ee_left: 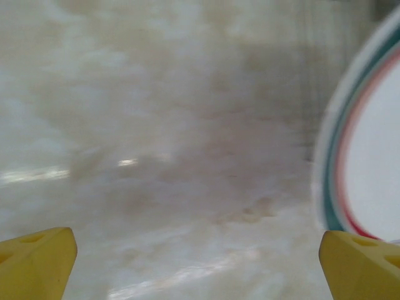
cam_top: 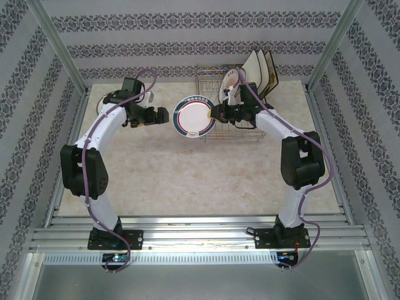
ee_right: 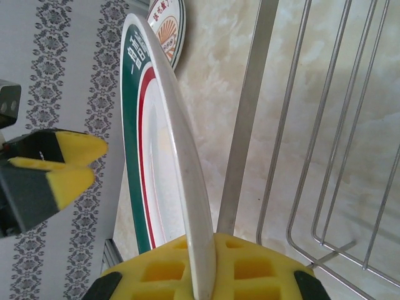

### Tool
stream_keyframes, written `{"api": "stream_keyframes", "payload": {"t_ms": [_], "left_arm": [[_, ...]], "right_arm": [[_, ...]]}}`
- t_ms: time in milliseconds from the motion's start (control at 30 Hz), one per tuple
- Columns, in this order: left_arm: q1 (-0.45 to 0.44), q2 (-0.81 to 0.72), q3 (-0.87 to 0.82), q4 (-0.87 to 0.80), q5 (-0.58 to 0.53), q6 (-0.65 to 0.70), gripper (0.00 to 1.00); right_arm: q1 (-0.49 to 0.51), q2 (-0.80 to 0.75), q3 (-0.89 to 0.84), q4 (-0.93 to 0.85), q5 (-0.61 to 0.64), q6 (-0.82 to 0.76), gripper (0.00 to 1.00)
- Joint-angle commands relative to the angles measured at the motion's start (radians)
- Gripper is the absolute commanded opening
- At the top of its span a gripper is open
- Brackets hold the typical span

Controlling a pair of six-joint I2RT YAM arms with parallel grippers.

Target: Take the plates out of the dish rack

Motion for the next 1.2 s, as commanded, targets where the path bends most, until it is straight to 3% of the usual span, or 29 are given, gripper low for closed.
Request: {"api": "stream_keyframes", "payload": {"t_ms": [0,167,267,700,867,1033,1100,1167], "left_arm": [[0.010,-0.032,-0.075,0.270,0.272,-0.095,1.00],[0.004,-0.002,-0.143,0.440,0.379,-0.191,1.00],[0.000,0.016,-0.158,0.475,0.392,-0.209,0.94],[-0.002,0.065,-0.137,0.493,0.437,-0.237,0.36],[-0.003,0.063,-0.132,0.487,0.444,-0.231,0.04],[-0.003,0.065,-0.128,0.492,0.449,-0.237,0.00],[-0.002,0.071,-0.126,0.498,0.449,-0.245,0.00],[-0.001,0.076,-0.125,0.516,0.454,-0.256,0.00]], "right_arm": [[-0.007,-0.045,-0.013,0.073,-0.054,0.020,0.00],[0.004,-0.038,-0.008,0.104,-0.074,0.042,0.00],[0.013,-0.033,-0.007,0.137,-0.081,0.065,0.00],[0.057,0.006,0.037,0.165,-0.112,0.098,0.00],[0.066,0.017,0.046,0.161,-0.112,0.100,0.00],[0.069,0.023,0.065,0.110,-0.097,0.072,0.00],[0.068,0.018,0.077,0.070,-0.079,0.050,0.18],[0.068,0.016,0.099,0.008,-0.051,0.017,0.42]]}}
